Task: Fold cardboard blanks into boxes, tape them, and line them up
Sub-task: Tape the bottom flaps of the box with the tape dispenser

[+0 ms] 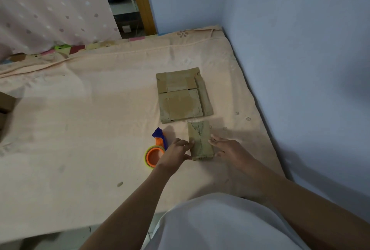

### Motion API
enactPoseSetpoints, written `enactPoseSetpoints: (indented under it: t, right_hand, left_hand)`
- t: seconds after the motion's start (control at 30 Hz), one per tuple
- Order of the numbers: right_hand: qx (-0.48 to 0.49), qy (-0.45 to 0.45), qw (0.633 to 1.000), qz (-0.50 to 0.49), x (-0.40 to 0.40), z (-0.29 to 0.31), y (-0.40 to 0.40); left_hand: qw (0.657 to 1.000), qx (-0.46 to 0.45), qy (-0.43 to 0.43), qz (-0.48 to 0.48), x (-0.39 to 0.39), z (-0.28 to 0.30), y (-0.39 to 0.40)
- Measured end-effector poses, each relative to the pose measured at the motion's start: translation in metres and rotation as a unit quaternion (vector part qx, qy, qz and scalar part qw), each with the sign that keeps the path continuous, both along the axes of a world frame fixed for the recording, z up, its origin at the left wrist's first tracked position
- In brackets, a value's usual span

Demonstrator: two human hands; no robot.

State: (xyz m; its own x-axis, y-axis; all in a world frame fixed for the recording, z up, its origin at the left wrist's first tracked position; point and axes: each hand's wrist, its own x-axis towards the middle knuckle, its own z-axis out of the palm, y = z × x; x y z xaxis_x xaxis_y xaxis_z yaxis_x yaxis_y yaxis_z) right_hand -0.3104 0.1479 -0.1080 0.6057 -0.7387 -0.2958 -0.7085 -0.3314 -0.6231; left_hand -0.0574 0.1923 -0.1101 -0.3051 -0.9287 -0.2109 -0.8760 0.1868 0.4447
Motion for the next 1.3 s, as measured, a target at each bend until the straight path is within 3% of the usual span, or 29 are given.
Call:
enactPoseSetpoints:
  t: [0.67, 0.8, 0.93, 1.1, 1.3]
  right_hand:
    - [0.017, 0.012, 0.998, -0.054, 0.008, -0.003, 0.015]
    - [0.019, 0.007, 0.994, -0.112, 0.014, 0.006, 0.008]
    - [-0.018, 0.045, 0.991, -0.121, 0.034, 0.014, 0.005]
    - [0.005, 0.042, 0.991, -0.129, 0.040, 0.009, 0.011]
    - [0.006, 0.039, 0.995, -0.093, 0.029, 0.004, 0.013]
  left_hand:
    - [0.997, -0.002, 0.071, 0.033, -0.011, -0.011, 0.017]
    - [0.995, 0.008, 0.084, 0.047, -0.010, -0.003, 0.007]
    - [0.995, 0.039, 0.057, 0.068, -0.014, 0.004, -0.008]
    - [0.995, 0.047, 0.031, 0.083, -0.022, 0.005, -0.009]
    - [0.998, 0.042, -0.009, 0.036, -0.022, 0.003, -0.003]
